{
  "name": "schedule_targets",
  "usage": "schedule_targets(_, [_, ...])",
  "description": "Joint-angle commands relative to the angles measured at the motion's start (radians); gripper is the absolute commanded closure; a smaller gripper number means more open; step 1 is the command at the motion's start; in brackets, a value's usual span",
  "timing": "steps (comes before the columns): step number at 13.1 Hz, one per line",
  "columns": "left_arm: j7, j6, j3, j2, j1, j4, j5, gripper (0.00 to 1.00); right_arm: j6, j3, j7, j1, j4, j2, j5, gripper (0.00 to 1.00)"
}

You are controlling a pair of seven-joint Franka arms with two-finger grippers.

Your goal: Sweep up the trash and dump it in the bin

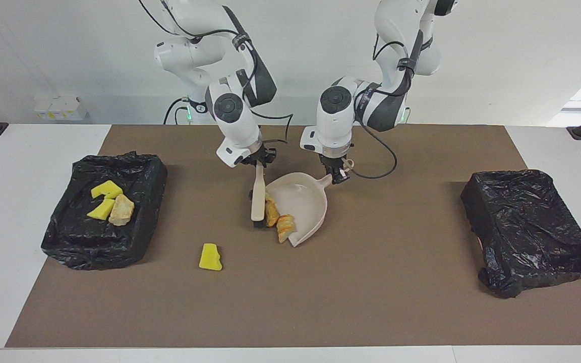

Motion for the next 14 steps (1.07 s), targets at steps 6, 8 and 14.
schedule_targets(6, [0.004,0.035,0.007,-0.040,-0.006,-0.051,0.010,1.00,-0.235,-0.015,-0.042,-0.051,0.183,0.010,-0.075,1.00])
schedule_targets(8, [0.005,0.038,0.007,-0.040,-0.003,-0.053,0.010,1.00,-0.249,-0.013,-0.047,-0.069,0.199,0.014,-0.219,1.00])
schedule_targets(14, [0.007,0.049,0.007,-0.040,0.001,-0.057,0.010,1.00,-0.209,-0.015,-0.216,-0.211,0.203,0.070,-0.523,1.00])
